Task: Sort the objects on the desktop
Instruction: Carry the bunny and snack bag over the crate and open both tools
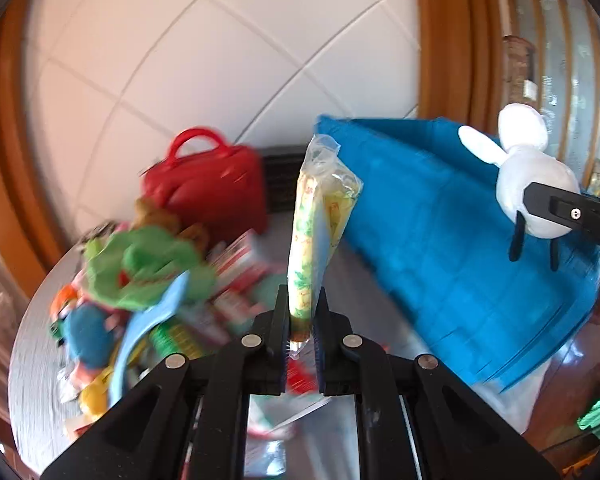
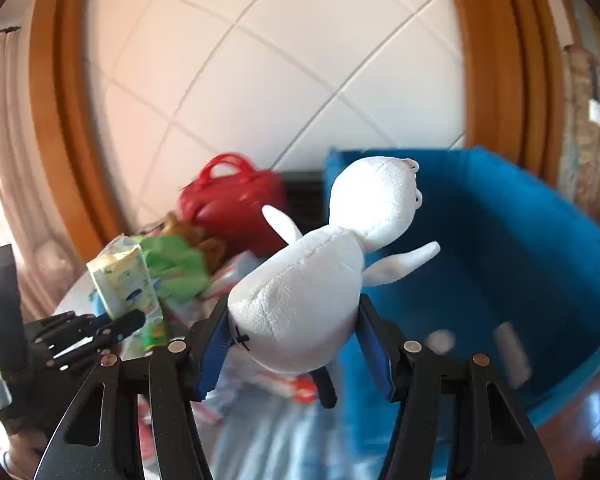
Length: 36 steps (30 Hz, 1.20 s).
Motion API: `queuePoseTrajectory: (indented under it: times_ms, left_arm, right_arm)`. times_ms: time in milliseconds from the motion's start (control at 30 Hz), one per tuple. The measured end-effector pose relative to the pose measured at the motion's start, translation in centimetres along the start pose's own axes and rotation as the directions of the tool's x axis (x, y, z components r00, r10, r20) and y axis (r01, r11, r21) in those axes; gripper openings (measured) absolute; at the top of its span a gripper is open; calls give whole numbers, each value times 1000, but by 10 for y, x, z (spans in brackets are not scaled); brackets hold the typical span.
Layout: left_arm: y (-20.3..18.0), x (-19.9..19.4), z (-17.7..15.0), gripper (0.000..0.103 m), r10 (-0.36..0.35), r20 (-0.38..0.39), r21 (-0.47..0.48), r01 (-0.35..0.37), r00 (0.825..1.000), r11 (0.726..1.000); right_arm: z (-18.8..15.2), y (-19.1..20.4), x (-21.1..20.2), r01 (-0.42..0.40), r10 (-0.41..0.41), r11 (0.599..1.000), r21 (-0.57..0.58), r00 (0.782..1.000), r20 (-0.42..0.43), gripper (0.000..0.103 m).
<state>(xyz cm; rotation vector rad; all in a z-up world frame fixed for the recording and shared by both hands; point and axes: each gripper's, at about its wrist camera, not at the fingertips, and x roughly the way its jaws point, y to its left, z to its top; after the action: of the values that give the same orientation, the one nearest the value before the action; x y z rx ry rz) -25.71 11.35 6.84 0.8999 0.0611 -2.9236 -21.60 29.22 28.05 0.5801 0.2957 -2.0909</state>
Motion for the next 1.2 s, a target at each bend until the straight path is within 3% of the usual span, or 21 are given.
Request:
queuePoseTrajectory:
  times_ms: [267,400,600,800,1200]
  left_arm:
    - [-107,20,61,10,-76,26,64,74,997,995]
    - [-167,35,88,10,-109,-1,96,108,994,990]
    - [-229,58,102,10,-128,-64,119,135,990,984]
    - [-258,72,102,10,-107,-104,113,119,989,986]
    - [-270,86,97,10,-71,-129,99,84,989,992]
  right_arm:
    - [22,-112,-18,152,-153,988,-38,988,-26,59]
    - [28,-162,-14,183,-188,980,-75,981,-55,59]
    - [27,-219,12,204,-217,972,-117,970,-106,60]
    - [21,-253,21,184,-203,973,-138,968,-145,60]
    - [15,-279,37,189,-217,968,-166,961,-171,61]
